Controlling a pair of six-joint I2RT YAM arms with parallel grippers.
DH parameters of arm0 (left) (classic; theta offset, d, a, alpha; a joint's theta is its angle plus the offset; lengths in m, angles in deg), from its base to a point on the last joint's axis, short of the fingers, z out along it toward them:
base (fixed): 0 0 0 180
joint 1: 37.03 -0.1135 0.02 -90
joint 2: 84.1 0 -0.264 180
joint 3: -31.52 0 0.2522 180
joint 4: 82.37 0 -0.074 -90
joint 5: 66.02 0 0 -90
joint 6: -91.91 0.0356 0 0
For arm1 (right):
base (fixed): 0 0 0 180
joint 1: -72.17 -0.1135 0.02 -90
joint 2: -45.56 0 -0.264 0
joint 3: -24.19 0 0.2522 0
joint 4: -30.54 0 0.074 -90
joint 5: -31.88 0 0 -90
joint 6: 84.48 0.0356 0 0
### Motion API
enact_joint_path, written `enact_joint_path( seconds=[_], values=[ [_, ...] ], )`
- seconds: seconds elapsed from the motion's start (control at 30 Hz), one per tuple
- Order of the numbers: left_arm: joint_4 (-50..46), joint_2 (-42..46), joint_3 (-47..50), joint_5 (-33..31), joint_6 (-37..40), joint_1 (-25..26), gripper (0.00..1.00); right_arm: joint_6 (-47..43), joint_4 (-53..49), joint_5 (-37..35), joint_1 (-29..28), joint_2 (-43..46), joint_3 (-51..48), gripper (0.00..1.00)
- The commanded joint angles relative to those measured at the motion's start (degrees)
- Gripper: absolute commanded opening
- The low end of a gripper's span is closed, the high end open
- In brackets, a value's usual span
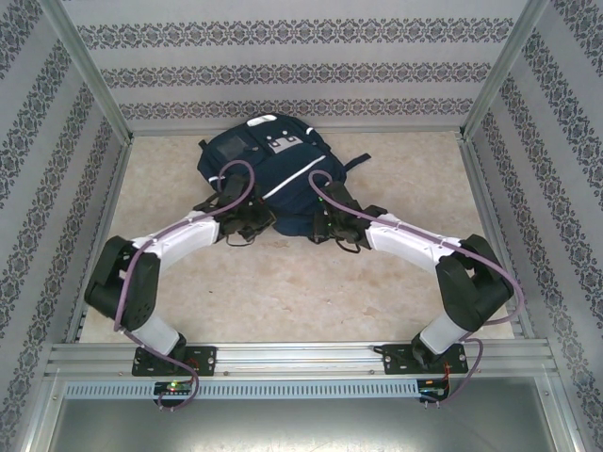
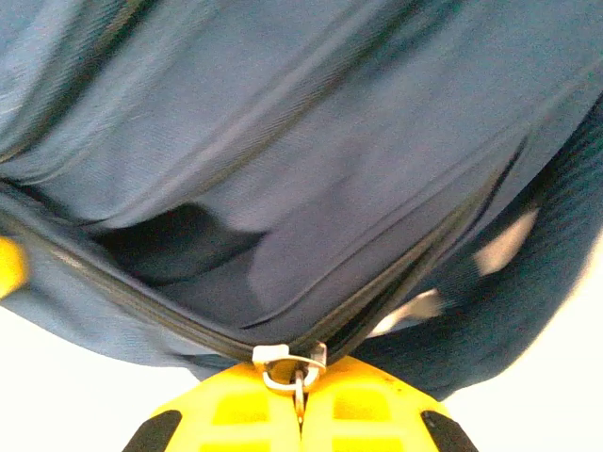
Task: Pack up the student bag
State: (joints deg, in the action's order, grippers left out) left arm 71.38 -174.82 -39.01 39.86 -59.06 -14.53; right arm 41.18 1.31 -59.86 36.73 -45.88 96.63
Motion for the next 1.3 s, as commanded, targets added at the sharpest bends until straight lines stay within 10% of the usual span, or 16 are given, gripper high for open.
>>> enact_joint_path(
  seconds=[0.0, 0.33, 0.4, 0.5, 0.57, 0.9, 1.27],
  values=[
    [-7.55, 2.96, 2.84, -11.46, 5.24, -10.35, 0.0, -1.46, -7.13, -7.4, 4.48, 3.9, -2.33, 0.0],
    [-16.78, -1.26, -5.18, -4.08, 15.96, -21.71, 0.0, 0.05, -6.87, -4.93, -0.47, -0.41, 3.0, 0.0],
    [-16.97, -0.31, -5.37, -0.65, 13.75, -21.25, 0.2, 0.54, -6.61, -4.45, -2.06, -1.19, 4.34, 0.0],
    [-14.34, 3.65, -3.61, 2.73, 8.23, -17.63, 0.53, 0.94, -6.4, -4.24, -3.78, -2.36, 5.97, 0.0],
    [-14.65, 5.66, -3.84, 2.78, 5.16, -13.49, 0.58, 1.07, -6.2, -4.09, -4.27, -3.16, 6.52, 0.0],
    [-2.65, 1.21, -5.9, 5.97, -13.12, 2.8, 0.64, 1.24, -5.27, -2.96, -4.79, -3.58, 6.52, 0.0],
    [-4.62, -11.81, -12.28, 3.32, -17.56, 9.23, 0.63, 1.97, -4.99, -3.76, -5.59, -1.78, 4.88, 0.0]
  ],
)
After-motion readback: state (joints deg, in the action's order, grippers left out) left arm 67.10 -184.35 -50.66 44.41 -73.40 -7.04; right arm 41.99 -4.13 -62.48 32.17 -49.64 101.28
